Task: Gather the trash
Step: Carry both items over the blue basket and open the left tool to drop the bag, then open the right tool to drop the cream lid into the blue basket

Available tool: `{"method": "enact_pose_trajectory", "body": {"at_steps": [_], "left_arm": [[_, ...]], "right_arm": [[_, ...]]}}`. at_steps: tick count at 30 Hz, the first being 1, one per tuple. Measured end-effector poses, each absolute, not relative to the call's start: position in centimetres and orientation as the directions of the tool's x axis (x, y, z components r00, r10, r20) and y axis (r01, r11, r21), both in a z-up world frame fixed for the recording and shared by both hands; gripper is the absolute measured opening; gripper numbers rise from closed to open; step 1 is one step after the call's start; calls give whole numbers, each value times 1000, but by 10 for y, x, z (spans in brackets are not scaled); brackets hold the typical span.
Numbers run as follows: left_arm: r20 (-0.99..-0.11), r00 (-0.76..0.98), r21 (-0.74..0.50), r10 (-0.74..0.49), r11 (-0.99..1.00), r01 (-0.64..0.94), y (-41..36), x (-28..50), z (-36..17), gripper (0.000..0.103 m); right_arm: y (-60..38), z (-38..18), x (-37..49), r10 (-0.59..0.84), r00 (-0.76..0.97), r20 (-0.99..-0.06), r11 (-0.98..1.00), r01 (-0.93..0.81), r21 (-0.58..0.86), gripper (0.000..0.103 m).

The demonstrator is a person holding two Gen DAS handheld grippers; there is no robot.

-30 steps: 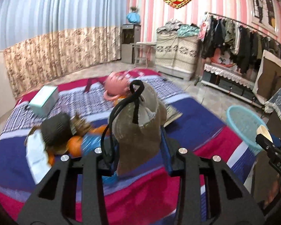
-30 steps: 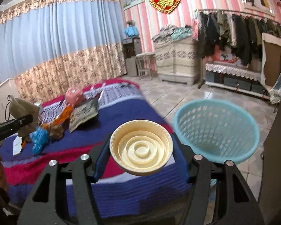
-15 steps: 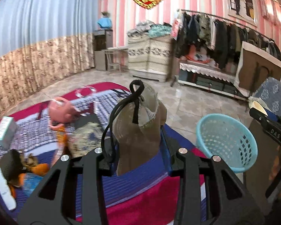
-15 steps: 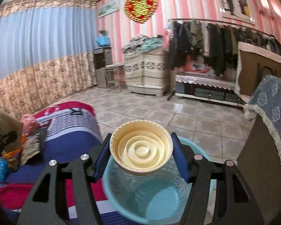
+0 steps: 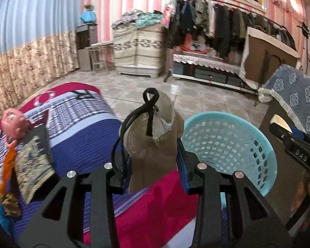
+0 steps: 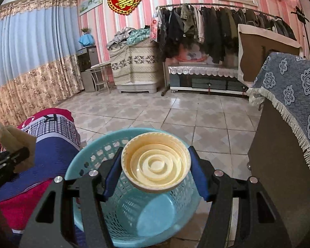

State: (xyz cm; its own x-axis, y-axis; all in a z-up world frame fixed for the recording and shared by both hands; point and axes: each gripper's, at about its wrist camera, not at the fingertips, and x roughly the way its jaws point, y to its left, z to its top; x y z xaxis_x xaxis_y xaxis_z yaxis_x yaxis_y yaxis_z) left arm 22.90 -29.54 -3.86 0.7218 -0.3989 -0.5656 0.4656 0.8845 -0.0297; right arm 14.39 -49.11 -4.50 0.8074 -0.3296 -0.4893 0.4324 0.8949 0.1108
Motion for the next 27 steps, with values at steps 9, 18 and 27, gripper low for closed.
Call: {"method": "enact_pose_trajectory", "body": {"at_steps": [9, 18, 27], "left_arm": [[-583, 673, 1, -455, 828, 560, -345, 228, -53, 38], [-575, 674, 34, -464, 810, 586, -379, 243, -55, 70], [-545, 755, 55, -364, 883, 465, -342, 254, -50, 92]], "right_arm": [[-505, -50, 152, -363, 788, -498, 879, 466, 97, 61], [-511, -55, 151, -365, 777, -513, 870, 480, 109, 61], [-504, -60, 157, -354, 764, -539, 874, 476, 100, 61]]}}
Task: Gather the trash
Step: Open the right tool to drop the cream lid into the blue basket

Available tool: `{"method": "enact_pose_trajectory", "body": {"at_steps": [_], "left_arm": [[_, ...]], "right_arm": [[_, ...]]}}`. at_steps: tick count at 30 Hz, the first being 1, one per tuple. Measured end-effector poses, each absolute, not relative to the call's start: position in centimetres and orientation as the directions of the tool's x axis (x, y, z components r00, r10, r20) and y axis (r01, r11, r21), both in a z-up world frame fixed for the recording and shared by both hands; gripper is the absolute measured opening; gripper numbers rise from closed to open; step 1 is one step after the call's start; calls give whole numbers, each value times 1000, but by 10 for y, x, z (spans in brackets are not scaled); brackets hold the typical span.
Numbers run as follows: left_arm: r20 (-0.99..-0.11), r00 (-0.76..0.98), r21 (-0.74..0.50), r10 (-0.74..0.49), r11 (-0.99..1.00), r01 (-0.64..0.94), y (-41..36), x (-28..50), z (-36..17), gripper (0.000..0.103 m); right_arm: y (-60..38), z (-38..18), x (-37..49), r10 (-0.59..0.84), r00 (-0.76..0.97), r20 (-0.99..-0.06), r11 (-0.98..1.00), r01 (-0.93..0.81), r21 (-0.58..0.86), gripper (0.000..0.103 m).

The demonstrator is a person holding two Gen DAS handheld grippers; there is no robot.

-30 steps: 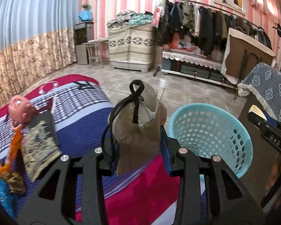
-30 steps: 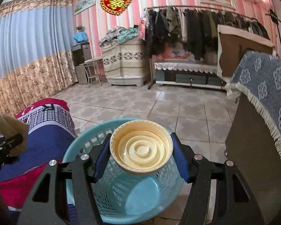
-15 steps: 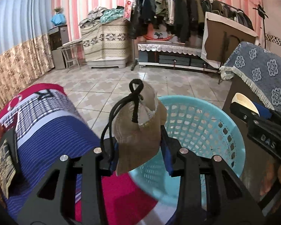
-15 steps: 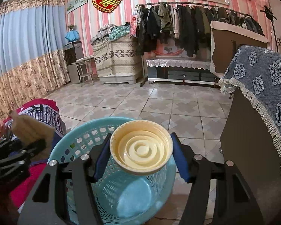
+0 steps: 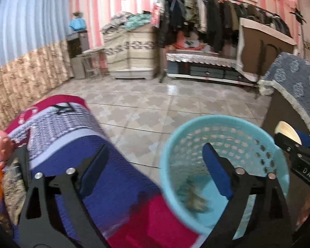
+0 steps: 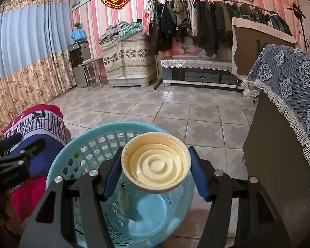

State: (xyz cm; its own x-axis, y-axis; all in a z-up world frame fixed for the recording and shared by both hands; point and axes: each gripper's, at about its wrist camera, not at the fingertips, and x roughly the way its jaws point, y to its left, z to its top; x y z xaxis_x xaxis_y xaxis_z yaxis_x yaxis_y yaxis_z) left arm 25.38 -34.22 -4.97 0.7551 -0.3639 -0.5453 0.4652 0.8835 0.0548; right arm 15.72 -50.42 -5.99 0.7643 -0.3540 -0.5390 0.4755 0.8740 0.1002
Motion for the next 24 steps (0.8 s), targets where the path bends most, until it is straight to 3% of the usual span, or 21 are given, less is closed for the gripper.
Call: {"method": "enact_pose_trajectory", "body": {"at_steps": [10, 16, 24], "left_arm": [[-522, 809, 30, -270, 942, 334, -284, 256, -38, 97], [-517, 820, 13, -246, 955, 295, -255, 249, -32, 97], [-509, 840, 19, -189, 973, 231, -213, 235, -26, 97]], "right_arm": [[-483, -81, 183, -294, 747, -597, 888, 444, 118, 61], [-474, -73, 181, -305, 764, -568, 888, 444, 121, 84], [-449, -59, 184, -298, 786, -542, 911, 404, 85, 94]]}}
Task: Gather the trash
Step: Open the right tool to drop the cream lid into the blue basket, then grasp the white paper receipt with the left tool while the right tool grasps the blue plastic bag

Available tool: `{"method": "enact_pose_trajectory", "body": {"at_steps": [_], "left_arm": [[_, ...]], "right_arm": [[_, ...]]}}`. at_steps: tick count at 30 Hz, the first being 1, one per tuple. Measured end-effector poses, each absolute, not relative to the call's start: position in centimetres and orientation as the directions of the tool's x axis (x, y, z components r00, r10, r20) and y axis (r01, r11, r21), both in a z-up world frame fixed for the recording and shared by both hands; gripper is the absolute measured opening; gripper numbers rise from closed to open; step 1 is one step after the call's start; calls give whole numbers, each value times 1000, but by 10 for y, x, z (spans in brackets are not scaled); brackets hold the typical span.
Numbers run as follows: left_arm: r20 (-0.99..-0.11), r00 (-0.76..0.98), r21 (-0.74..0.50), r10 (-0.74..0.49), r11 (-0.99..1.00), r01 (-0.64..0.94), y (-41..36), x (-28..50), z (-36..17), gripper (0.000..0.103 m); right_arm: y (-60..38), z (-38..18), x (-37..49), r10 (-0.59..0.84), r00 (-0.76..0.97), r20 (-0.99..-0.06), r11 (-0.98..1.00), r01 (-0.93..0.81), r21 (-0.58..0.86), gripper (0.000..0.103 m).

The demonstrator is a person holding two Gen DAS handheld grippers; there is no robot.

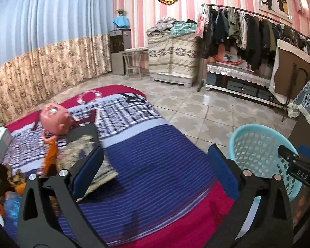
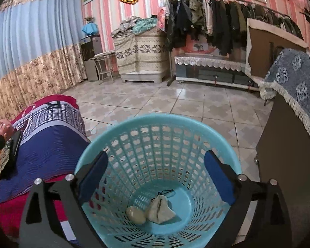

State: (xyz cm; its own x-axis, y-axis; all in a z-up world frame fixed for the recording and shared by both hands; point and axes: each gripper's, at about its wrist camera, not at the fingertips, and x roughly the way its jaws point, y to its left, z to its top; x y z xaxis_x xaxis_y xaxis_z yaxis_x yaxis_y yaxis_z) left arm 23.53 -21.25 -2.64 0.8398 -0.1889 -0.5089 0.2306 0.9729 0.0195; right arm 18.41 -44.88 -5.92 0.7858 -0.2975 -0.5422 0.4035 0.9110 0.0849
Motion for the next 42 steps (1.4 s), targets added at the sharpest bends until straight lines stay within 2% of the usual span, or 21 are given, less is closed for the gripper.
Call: {"method": "enact_pose_trajectory", "body": {"at_steps": [6, 17, 27, 31, 37, 42], "left_arm": [[-485, 862, 27, -144, 983, 180, -170, 216, -20, 97], [-506, 862, 5, -16, 1000, 21, -61, 178, -20, 97], [-580, 796, 33, 172, 982, -188, 49, 154, -50, 97], [-630, 756, -11, 179, 971, -239, 78, 154, -68, 97], [-636, 732, 52, 243, 961, -273, 96, 155, -79, 97], [-639, 721, 57, 268, 952, -302, 121, 153, -82, 97]], "right_arm": [[-424, -48, 186, -272, 806, -525, 932, 358, 66, 95], [-352, -34, 187, -171, 855, -490, 979, 203, 13, 95], [-277, -37, 188, -52, 862, -504, 998, 25, -60, 95], [-264, -40, 190, -5, 851, -525, 1000, -9, -23, 95], [-248, -41, 193, 73, 834, -546, 997, -40, 73, 95], [-222, -42, 192, 124, 829, -545, 992, -98, 77, 95]]}}
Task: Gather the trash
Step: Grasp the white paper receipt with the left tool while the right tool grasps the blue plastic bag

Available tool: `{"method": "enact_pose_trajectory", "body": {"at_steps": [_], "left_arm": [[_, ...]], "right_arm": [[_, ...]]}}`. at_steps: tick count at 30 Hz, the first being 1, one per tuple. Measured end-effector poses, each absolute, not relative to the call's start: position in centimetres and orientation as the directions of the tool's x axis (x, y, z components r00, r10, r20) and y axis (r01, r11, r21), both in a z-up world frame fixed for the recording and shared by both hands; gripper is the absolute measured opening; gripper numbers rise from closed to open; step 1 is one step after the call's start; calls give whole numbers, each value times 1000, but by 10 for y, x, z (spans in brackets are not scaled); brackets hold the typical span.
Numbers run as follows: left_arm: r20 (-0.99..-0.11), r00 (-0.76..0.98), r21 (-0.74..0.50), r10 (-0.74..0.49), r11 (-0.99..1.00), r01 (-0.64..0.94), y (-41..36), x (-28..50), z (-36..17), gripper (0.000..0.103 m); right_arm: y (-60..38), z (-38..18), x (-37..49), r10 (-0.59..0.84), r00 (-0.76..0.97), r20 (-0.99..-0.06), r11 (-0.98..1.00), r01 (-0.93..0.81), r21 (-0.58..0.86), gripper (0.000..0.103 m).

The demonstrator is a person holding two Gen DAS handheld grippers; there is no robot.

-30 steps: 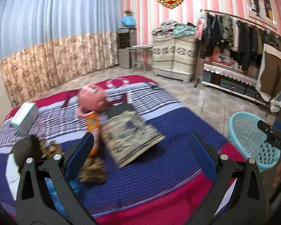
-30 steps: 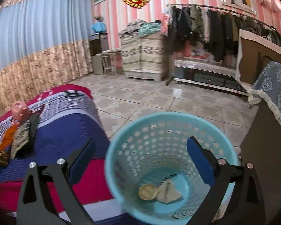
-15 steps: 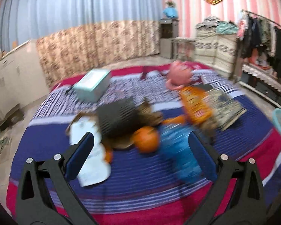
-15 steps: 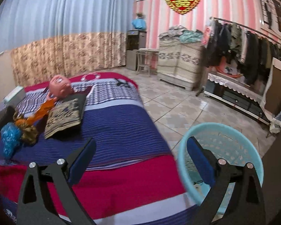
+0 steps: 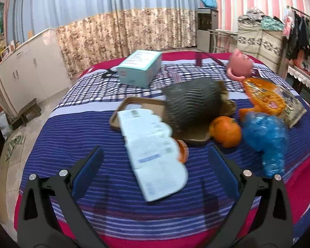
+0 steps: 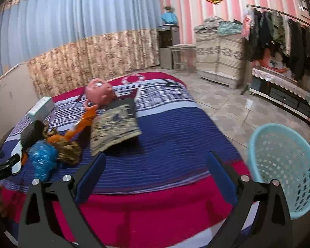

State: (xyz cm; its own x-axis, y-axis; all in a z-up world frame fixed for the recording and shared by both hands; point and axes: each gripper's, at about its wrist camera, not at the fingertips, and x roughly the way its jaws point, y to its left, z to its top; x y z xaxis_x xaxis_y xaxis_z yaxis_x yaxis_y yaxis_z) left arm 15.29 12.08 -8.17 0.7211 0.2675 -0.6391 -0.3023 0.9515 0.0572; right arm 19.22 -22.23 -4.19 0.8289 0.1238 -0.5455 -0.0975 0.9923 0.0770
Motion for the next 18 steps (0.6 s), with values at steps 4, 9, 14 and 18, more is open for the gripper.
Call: {"method": "enact_pose_trajectory", "body": {"at_steps": [4, 9, 14, 18], "left_arm": [[-645, 726, -7, 239, 948, -318, 138, 152, -82, 97], [-693, 687, -14, 221, 948, -319, 146, 164, -94, 96], [-702, 684, -49, 199, 944, -325, 153, 177, -93, 89], [-727, 671, -83, 146, 951, -297, 157, 191, -96, 72]], "right_arm": [[-199, -46, 187, 142, 822, -552, 988, -148, 35, 95], [-181, -50, 181, 169, 812, -558, 982, -190, 22, 95], [-156, -58, 177, 172, 804, -569, 971, -234, -37, 95], [-142, -58, 172, 180, 803, -568, 962, -264, -68, 95]]}}
